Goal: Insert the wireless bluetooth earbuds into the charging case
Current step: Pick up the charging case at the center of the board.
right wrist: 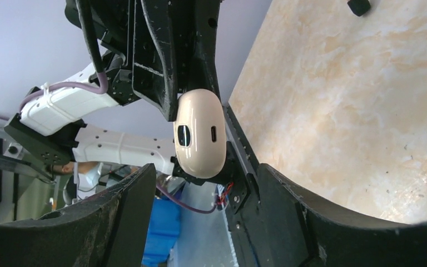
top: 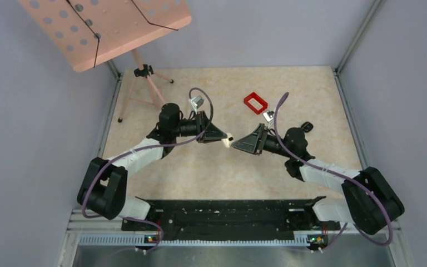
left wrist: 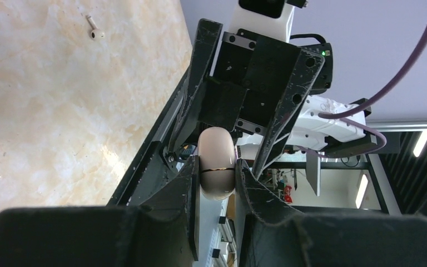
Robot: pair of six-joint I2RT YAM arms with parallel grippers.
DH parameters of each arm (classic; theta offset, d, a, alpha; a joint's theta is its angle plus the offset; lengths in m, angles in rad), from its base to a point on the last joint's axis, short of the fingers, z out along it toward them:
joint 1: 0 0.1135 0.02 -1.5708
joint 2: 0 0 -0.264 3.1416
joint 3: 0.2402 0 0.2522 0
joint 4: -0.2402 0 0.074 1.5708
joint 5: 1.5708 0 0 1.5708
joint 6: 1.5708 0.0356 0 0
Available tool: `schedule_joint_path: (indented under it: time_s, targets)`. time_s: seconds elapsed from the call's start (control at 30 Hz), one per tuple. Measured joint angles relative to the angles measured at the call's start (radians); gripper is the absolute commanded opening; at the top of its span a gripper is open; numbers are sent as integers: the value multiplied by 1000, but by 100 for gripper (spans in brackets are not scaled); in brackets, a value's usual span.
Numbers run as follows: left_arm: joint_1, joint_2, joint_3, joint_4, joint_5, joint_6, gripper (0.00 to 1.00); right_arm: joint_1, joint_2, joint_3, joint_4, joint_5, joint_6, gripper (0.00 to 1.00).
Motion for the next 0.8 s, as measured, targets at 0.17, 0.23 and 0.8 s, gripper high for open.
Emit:
schedule_joint_path:
  time_s: [0.17, 0.23, 0.8]
  targets:
    - [0, -10, -2, 14, 4, -10, 0, 0, 57, -5, 107, -12, 46, 57]
    - [0, -12, -2, 14, 5, -11, 0, 0, 88, -5, 162, -14, 69, 54]
    - [-4, -19, -3, 36, 20, -25, 3, -2, 242, -5, 464, -49, 238, 0]
